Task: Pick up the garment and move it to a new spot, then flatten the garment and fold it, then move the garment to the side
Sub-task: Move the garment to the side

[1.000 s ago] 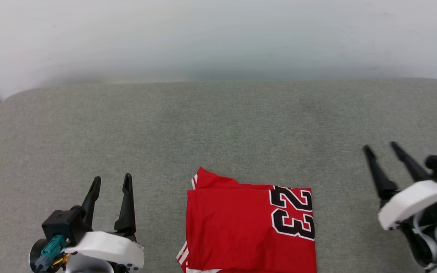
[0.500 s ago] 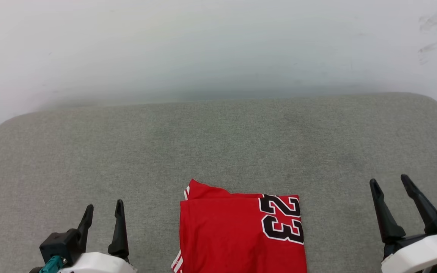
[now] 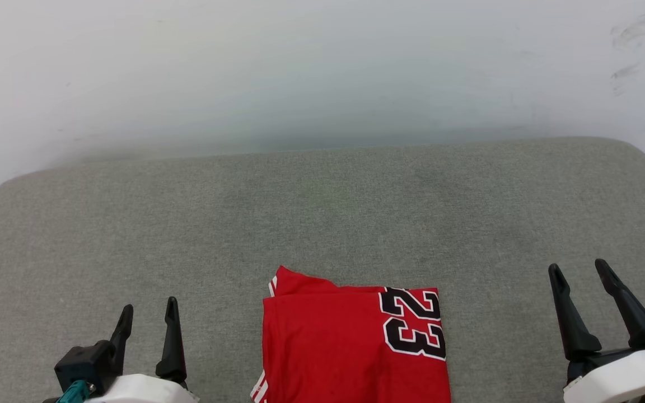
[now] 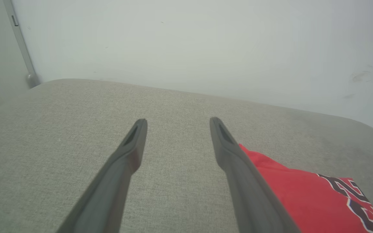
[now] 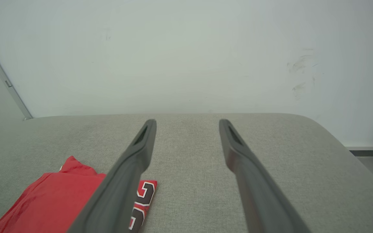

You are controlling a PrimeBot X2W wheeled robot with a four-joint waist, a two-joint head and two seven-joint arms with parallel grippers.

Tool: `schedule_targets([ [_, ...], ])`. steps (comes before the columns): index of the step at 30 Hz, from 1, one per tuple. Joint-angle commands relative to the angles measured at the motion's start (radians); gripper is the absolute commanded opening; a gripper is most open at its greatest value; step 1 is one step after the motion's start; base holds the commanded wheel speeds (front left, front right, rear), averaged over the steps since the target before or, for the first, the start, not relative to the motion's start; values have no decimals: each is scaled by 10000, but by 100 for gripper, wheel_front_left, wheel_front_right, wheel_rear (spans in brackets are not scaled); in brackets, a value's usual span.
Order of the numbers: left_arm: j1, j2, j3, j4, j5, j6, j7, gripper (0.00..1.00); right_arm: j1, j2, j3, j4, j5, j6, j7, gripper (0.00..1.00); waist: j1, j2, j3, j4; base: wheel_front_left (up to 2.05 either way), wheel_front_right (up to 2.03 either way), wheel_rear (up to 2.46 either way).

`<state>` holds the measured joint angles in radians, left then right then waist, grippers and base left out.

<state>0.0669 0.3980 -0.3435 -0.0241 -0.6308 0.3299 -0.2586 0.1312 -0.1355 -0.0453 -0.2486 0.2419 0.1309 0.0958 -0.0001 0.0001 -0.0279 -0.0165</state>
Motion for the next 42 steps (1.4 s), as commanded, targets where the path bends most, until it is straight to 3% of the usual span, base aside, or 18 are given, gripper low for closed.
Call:
schedule_targets([
  [1, -71, -34, 70, -21, 51, 42, -47, 100, -13, 54, -17, -25, 31, -4, -9, 100, 1, -1, 27, -2, 0, 0, 0],
  [6, -172, -104, 183, -130, 165, 38, -58, 100, -169, 159, -477, 311, 690, -4, 452, 100, 1, -1, 183, 94, 0, 0, 0],
  [16, -586, -705, 574, -367, 686, -222, -65, 100, -685, -967, -1680, 2582, 3341, -4, 2266, 100, 1, -1, 767, 864, 0, 0, 0],
  [24, -1026, -1307, 851, -194, 1179, -778, -61, 100, -1209, -1389, 272, 4225, 6420, -2, 4271, 100, 1, -1, 1389, 1504, 0, 0, 0],
  [33, -1348, -1788, 1206, 109, 1590, -1299, -62, 100, -1916, -1336, 2249, 5189, 8453, -10, 4484, 100, 1, -1, 1903, 1817, 0, 0, 0],
  [34, -1367, -1795, 1247, 148, 1638, -1353, -63, 100, -1983, -1407, 2435, 5253, 8522, -10, 4448, 47, 1, -1, 1929, 1832, 0, 0, 0],
  [35, -1370, -1822, 1287, 180, 1676, -1389, -63, 100, -2058, -1464, 2578, 5263, 8596, -10, 4373, 19, 1, -1, 1951, 1836, 0, 0, 0],
  [36, -1370, -1833, 1328, 213, 1732, -1426, -63, 100, -2133, -1508, 2701, 5233, 8708, -10, 4273, 0, 1, -1, 1969, 1825, 0, 0, 0],
  [42, -1140, -1867, 1528, 412, 1880, -1542, -63, 100, -2720, -2154, 3521, 4686, 8574, -4, 3543, 0, 1, -1, 1665, 1549, 0, 0, 0],
])
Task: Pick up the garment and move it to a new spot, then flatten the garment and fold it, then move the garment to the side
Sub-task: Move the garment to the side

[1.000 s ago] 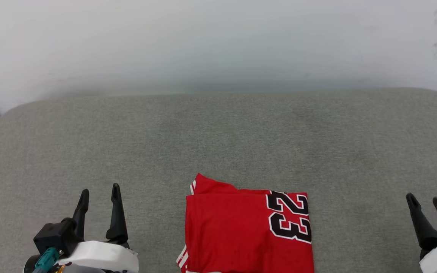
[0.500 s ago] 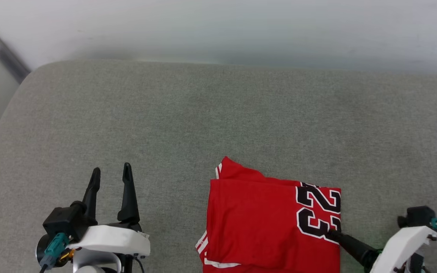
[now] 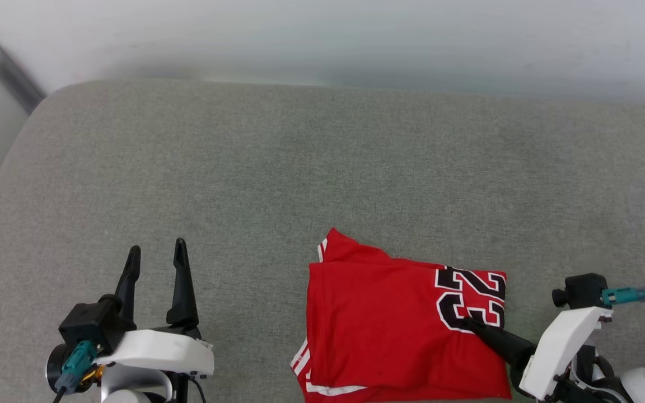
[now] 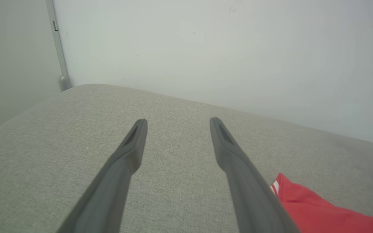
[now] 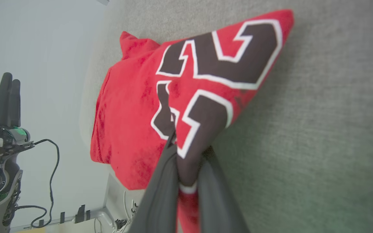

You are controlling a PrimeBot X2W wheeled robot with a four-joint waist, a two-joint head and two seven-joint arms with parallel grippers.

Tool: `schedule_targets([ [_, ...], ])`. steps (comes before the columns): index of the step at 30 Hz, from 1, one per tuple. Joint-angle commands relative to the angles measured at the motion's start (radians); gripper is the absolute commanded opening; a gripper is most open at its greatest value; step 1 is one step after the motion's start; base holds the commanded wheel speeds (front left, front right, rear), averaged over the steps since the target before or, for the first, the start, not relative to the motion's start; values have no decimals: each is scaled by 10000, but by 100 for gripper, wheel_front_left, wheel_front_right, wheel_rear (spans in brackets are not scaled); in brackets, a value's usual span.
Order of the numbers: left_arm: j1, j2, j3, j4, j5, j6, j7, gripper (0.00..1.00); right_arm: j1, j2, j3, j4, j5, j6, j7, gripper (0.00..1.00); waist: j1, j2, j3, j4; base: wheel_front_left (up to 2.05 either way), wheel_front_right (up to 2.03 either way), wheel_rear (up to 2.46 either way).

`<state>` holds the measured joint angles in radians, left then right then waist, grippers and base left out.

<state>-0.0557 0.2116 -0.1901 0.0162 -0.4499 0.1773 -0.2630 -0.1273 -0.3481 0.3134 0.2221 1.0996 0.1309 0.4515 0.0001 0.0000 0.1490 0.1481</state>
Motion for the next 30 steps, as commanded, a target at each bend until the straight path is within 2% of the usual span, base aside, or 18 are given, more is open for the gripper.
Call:
schedule_targets([
  [1, 142, 15, 25, 41, 86, -17, -19, 100, -178, -161, 121, -104, -137, -4, -93, 0, -1, 0, -218, -187, 0, 0, 0],
  [4, 322, 82, 101, 65, 94, -40, -19, 100, -405, -733, 595, -51, -1089, -4, -269, 0, -1, 0, -578, -545, 0, 0, 0],
  [10, 603, 139, 179, -84, 88, -12, -19, 100, -816, -1362, 911, 219, -2888, -4, 37, 0, -1, 0, -946, -1653, 0, 0, 0],
  [17, 642, 130, 215, -362, 164, -98, -19, 100, -1110, -1729, 428, 309, -3677, -4, 436, 0, -1, 0, -816, -3356, 0, 0, 0],
  [24, -243, 272, 66, -793, 454, -287, 104, 100, -2383, -1704, -62, 756, -4126, -4, 61, 0, -1, 0, 683, -4702, 0, 0, 0],
  [26, -744, 370, -109, -843, 602, -428, 214, 100, -2928, -1683, -204, 1143, -4261, -5, -219, 0, -1, 0, 1219, -4810, 0, 0, 0],
  [30, -1747, 562, -384, -951, 894, -648, 459, 100, -4005, -2041, -348, 2012, -4694, -5, -969, 0, -1, 0, 2239, -4797, 0, 0, 0],
])
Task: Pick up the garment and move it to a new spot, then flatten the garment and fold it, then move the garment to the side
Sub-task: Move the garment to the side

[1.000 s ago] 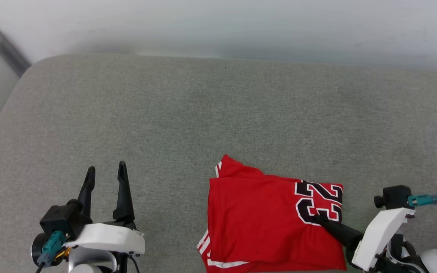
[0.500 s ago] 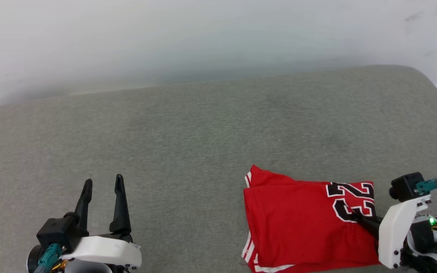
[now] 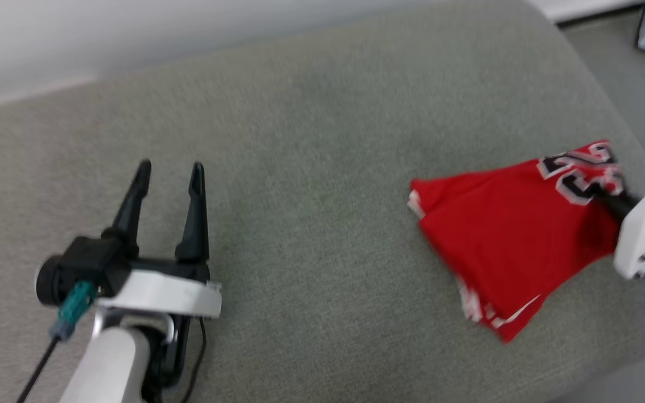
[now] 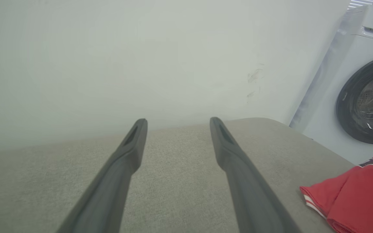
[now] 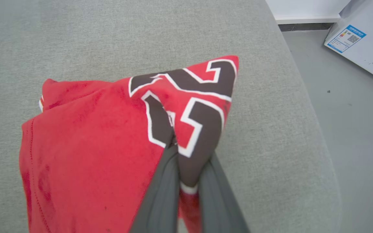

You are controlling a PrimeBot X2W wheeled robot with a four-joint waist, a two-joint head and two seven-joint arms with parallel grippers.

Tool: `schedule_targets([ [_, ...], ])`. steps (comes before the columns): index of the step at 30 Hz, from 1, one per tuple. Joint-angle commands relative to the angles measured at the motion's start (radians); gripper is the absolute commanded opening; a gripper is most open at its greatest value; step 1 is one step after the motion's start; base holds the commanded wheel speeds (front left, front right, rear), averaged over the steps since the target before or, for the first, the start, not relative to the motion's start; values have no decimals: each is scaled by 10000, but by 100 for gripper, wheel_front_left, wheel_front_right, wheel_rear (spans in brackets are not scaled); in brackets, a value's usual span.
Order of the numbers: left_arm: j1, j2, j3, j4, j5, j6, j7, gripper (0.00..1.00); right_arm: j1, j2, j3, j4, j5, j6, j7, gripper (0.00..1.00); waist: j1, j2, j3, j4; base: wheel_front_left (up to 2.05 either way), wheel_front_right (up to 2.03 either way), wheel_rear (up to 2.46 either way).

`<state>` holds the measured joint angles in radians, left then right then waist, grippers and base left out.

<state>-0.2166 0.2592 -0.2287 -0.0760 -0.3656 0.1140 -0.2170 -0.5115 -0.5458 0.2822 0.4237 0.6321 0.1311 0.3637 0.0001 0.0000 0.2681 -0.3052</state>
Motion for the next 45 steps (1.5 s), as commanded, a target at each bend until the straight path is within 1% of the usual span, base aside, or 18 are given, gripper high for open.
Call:
schedule_targets([
  [1, -383, 86, -72, -60, 109, -80, 33, 100, -408, -166, -149, 225, -41, -7, -303, 0, -1, 0, 1273, -206, 0, 0, 0],
  [3, -849, 128, -142, -100, 196, -165, 139, 100, -863, -473, -395, 732, -216, -9, -732, 0, -1, 0, 1728, -90, 0, 0, 0],
  [5, -1276, 271, -123, -158, 282, -240, 246, 100, -1256, -577, -611, 1268, -161, -7, -995, 0, -1, 0, 2115, -16, 0, 0, 0],
  [9, -1948, 484, -100, -347, 472, -285, 417, 100, -2046, -1033, -1118, 2162, -150, -10, -1782, 0, -1, 0, 2784, 182, 0, 0, 0],
  [12, -2293, 598, -123, -507, 566, -324, 510, 100, -2437, -1109, -1545, 2914, -52, -9, -2331, 0, -1, 0, 3187, 321, 0, 0, 0],
  [14, -2421, 644, -135, -615, 609, -300, 558, 100, -2644, -1079, -1595, 3407, -169, -7, -2681, 0, -1, 0, 3392, 367, 0, 0, 0],
  [17, -2487, 639, -172, -661, 627, -283, 625, 100, -2832, -880, -1644, 3921, -225, -7, -3070, 0, -1, 0, 3528, 398, 0, 0, 0],
  [19, -2537, 636, -220, -669, 631, -276, 632, 100, -2991, -683, -1639, 4435, -404, -7, -3537, 0, -1, 0, 3593, 412, 0, 0, 0],
  [20, -2544, 627, -250, -667, 632, -275, 647, 100, -3081, -602, -1683, 4709, -470, -7, -3766, 5, -1, 0, 3598, 418, 0, 0, 0],
  [22, -2541, 615, -294, -649, 622, -264, 669, 100, -3269, -551, -1646, 5208, -810, -9, -4208, 76, -1, 0, 3581, 421, 0, 0, 0],
  [23, -2538, 604, -322, -634, 607, -270, 672, 100, -3322, -442, -1694, 5465, -861, -9, -4378, 100, -1, 0, 3555, 427, 0, 0, 0],
  [27, -2366, 591, -342, -441, 491, -330, 551, 100, -3587, -326, -1770, 6263, -1228, -9, -5173, 100, -1, 0, 3238, 451, 0, 0, 0],
  [28, -2268, 577, -335, -367, 446, -325, 516, 100, -3612, -236, -1773, 6341, -1168, -7, -5317, 100, -1, 0, 3096, 450, 0, 0, 0],
  [30, -2048, 542, -316, -191, 354, -293, 401, 100, -3562, -288, -1750, 6492, -1241, -10, -5607, 100, -1, 0, 2724, 467, 0, 0, 0],
  [33, -1640, 396, -267, 51, 183, -219, 191, 100, -3328, -271, -1699, 6398, -1473, -9, -5975, 100, -1, 0, 2023, 512, 0, 0, 0],
  [39, -500, 98, -118, 503, -256, -87, -118, 100, -2251, 161, -1565, 5603, -2143, -9, -6249, 100, -1, 0, 599, 725, 0, 0, 0],
  [43, 213, -105, 39, 730, -527, 22, -279, 100, -1104, 652, -1617, 4489, -2433, -7, -6274, 100, -1, 0, -152, 1015, 0, 0, 0],
  [45, 505, -203, 113, 842, -637, 54, -338, 100, -449, 1013, -1701, 3843, -2560, -7, -6272, 100, -1, 0, -493, 1212, 0, 0, 0],
])
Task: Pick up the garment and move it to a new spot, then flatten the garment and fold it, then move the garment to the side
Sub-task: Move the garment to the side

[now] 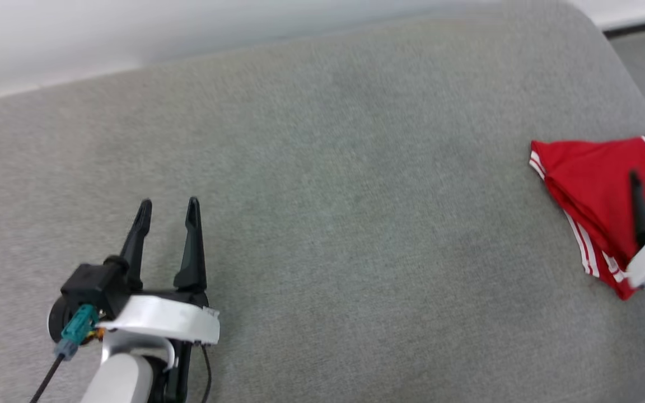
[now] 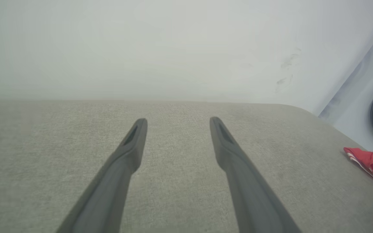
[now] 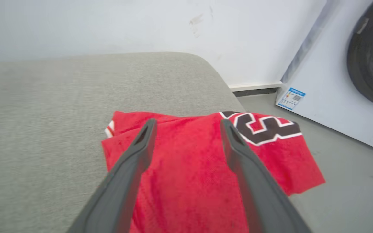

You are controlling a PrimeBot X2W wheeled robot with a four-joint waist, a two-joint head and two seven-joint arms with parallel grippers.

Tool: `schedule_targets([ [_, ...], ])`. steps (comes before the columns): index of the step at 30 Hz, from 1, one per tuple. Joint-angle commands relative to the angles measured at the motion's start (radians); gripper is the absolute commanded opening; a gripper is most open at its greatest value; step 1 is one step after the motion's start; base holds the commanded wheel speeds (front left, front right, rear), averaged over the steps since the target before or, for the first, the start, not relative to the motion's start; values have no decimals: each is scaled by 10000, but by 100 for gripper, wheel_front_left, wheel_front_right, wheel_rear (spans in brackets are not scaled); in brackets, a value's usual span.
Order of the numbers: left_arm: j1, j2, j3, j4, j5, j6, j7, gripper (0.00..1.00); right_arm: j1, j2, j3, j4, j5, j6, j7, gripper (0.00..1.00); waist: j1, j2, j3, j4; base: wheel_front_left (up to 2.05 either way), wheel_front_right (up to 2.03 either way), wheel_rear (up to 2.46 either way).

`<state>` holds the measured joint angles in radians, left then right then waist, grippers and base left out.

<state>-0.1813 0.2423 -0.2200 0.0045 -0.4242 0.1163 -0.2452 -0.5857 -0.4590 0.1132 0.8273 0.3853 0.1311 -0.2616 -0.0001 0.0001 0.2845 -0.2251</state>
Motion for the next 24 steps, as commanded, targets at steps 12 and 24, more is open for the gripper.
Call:
schedule_targets([
  [12, 1614, -201, 414, 292, -154, 261, -175, 100, 3354, 2125, -499, -4305, -985, -7, 957, 100, 1, -1, -2137, 1727, 0, 0, 0],
  [24, 2869, 8, 576, 269, 43, 443, -201, 100, 5833, 3308, -1058, -7905, -1685, -7, 2498, 100, 1, -1, -3105, 2129, 0, 0, 0],
])
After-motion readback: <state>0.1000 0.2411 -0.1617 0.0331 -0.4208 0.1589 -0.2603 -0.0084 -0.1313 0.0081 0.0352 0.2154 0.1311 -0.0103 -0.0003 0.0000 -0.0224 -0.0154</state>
